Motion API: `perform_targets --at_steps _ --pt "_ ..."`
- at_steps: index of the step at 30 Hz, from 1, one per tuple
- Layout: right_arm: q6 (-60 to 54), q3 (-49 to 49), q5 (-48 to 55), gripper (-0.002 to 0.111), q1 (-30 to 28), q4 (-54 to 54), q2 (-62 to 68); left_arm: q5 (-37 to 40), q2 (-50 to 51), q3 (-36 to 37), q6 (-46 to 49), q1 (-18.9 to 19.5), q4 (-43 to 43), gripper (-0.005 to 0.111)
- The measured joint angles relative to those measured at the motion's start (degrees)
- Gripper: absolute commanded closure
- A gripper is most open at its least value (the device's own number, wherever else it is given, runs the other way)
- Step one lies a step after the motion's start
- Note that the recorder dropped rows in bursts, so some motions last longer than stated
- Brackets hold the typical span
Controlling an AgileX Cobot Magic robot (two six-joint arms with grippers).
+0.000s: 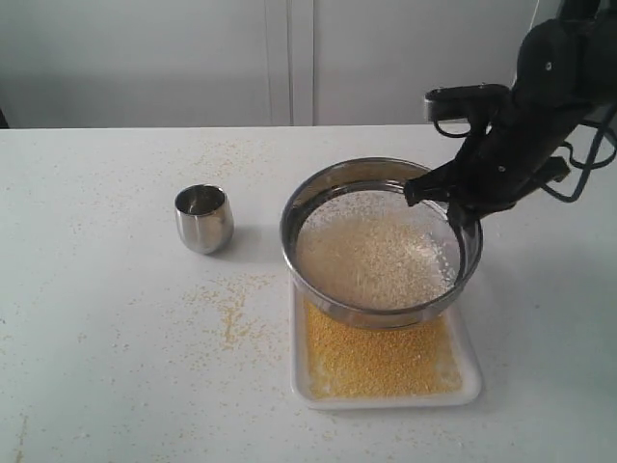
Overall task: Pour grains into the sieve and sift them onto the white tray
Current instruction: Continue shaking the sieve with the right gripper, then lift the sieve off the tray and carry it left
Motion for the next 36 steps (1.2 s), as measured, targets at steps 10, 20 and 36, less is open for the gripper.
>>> perform_targets --at_steps 10,20,36 --pt "-16.6 0.0 1.7 0.108 9.7 14.4 -2.6 0.0 0.0 0.0 0.0 0.0 0.0 0.107" --pt "-20.6 0.0 -12.9 0.108 20.5 14.4 -2.6 0.0 0.0 0.0 0.0 0.0 0.0 0.107" --pt "-14.9 -10.0 -1.9 0.108 26.0 13.6 4.5 0.0 0.0 0.0 0.0 0.0 0.0 0.107"
